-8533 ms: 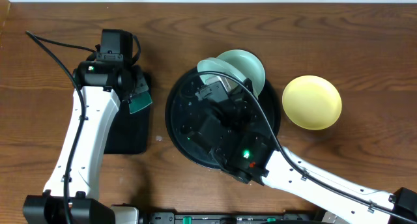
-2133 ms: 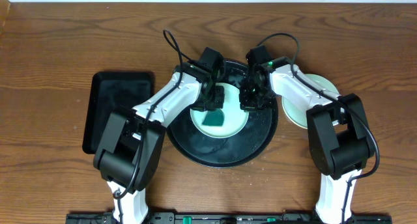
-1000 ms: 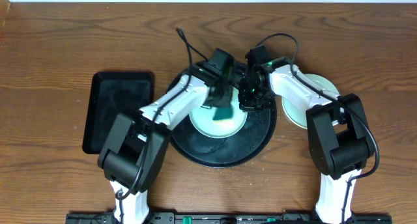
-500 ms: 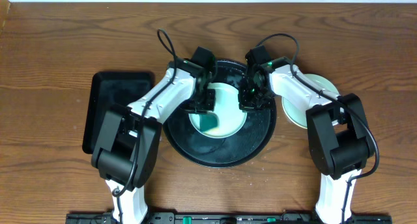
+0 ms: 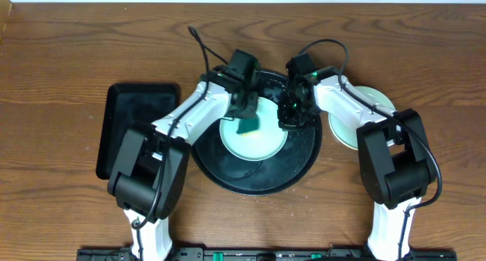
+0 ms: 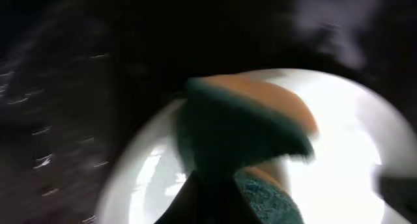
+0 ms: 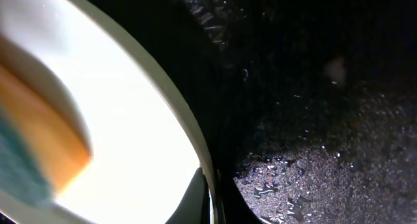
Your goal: Clean dirty plates on tray and stack at the side
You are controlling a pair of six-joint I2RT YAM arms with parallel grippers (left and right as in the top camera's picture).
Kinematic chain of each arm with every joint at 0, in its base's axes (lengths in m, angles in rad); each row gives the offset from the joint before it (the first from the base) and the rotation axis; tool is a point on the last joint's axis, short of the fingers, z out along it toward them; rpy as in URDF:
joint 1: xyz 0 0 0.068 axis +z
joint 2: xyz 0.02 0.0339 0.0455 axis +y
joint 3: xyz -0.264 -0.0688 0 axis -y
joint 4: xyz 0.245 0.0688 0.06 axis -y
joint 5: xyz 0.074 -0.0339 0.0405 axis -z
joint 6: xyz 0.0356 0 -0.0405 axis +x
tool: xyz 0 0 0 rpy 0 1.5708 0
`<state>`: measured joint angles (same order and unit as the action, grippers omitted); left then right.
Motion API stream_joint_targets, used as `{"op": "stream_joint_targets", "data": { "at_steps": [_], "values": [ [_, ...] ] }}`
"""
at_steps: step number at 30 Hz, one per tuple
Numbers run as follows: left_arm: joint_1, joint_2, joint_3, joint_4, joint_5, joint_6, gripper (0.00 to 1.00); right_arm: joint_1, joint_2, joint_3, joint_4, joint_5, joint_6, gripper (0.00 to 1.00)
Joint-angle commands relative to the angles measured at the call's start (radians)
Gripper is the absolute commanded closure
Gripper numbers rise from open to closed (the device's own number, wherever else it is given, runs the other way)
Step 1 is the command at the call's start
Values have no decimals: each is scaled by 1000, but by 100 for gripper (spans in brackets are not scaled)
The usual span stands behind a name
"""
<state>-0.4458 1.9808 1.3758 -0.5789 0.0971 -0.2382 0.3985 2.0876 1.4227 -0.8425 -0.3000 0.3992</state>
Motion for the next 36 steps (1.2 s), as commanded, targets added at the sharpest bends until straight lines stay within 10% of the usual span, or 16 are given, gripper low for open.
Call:
{"op": "stream_joint_targets", "data": {
  "at_steps": [1, 9, 20, 36],
  "values": [
    [57, -4, 38, -60, -254, 10, 93, 28, 51, -34, -5, 41, 3, 99],
    [136, -135, 264, -389, -236, 9, 93, 28, 51, -34, -9, 37, -15, 99],
    [317, -363, 312, -457, -56, -10, 93, 29, -31, 3, -33, 25, -135, 99],
    [526, -361, 296, -510, -56, -10, 92, 242, -435, 5, -77, 863, -180, 99]
  ]
}}
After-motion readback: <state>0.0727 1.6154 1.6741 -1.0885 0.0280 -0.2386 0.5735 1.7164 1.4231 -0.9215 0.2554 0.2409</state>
